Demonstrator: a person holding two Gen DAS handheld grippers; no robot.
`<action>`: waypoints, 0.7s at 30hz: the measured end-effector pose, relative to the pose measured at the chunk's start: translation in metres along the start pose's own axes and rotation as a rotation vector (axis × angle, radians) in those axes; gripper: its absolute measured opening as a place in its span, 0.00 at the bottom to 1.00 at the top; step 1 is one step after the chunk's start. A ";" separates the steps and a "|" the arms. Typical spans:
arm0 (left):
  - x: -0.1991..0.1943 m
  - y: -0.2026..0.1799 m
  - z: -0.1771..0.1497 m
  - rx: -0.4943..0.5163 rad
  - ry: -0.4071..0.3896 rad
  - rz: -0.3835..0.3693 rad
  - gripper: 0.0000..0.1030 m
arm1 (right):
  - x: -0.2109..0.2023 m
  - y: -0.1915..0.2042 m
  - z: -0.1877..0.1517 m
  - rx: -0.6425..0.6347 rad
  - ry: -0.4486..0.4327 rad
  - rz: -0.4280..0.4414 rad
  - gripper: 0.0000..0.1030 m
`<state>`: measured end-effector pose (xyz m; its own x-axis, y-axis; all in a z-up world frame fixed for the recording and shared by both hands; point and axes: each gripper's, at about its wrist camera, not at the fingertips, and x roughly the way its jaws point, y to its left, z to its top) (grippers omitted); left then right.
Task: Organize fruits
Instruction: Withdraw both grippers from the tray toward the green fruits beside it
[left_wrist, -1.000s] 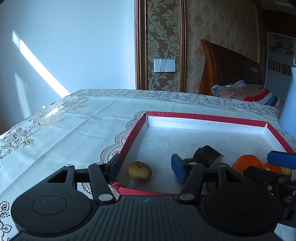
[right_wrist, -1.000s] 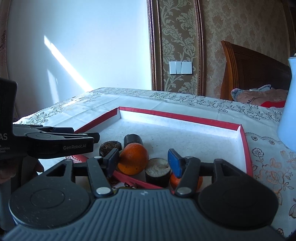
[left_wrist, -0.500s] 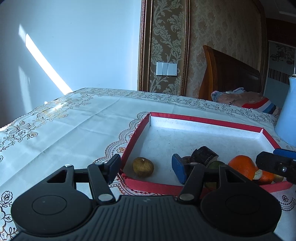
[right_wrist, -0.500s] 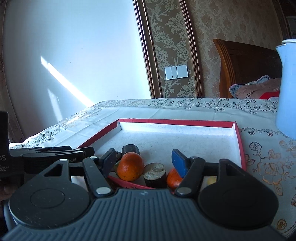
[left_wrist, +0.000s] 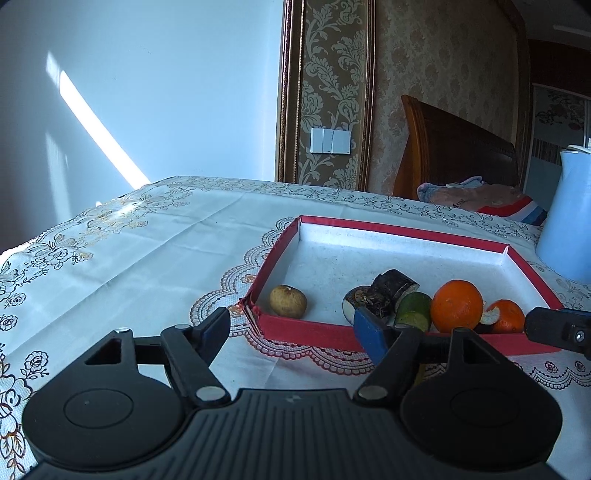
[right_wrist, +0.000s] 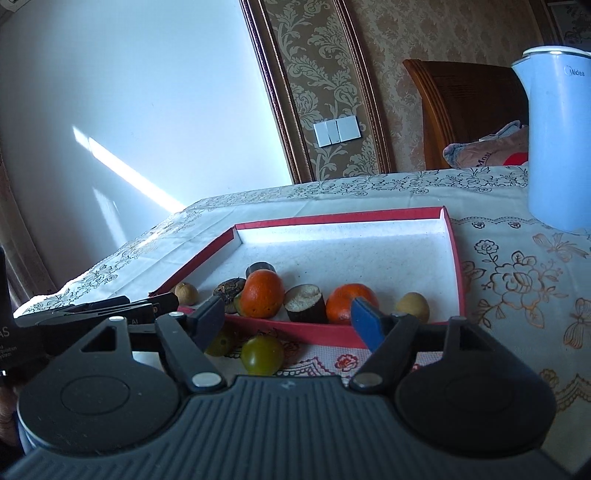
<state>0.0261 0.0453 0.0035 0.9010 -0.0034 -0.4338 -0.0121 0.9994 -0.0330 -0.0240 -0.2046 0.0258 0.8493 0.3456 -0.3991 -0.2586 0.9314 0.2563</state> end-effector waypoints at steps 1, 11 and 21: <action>-0.001 -0.001 -0.001 0.006 0.001 0.000 0.71 | -0.001 0.001 -0.002 -0.003 0.002 -0.001 0.72; -0.010 0.000 -0.009 0.002 -0.003 -0.005 0.77 | -0.006 0.007 -0.018 -0.004 0.037 -0.013 0.72; -0.010 0.008 -0.013 -0.038 0.033 -0.045 0.88 | -0.004 0.014 -0.026 -0.012 0.059 -0.020 0.72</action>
<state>0.0118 0.0529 -0.0039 0.8862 -0.0503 -0.4605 0.0112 0.9961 -0.0874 -0.0435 -0.1902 0.0078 0.8257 0.3328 -0.4554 -0.2475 0.9393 0.2377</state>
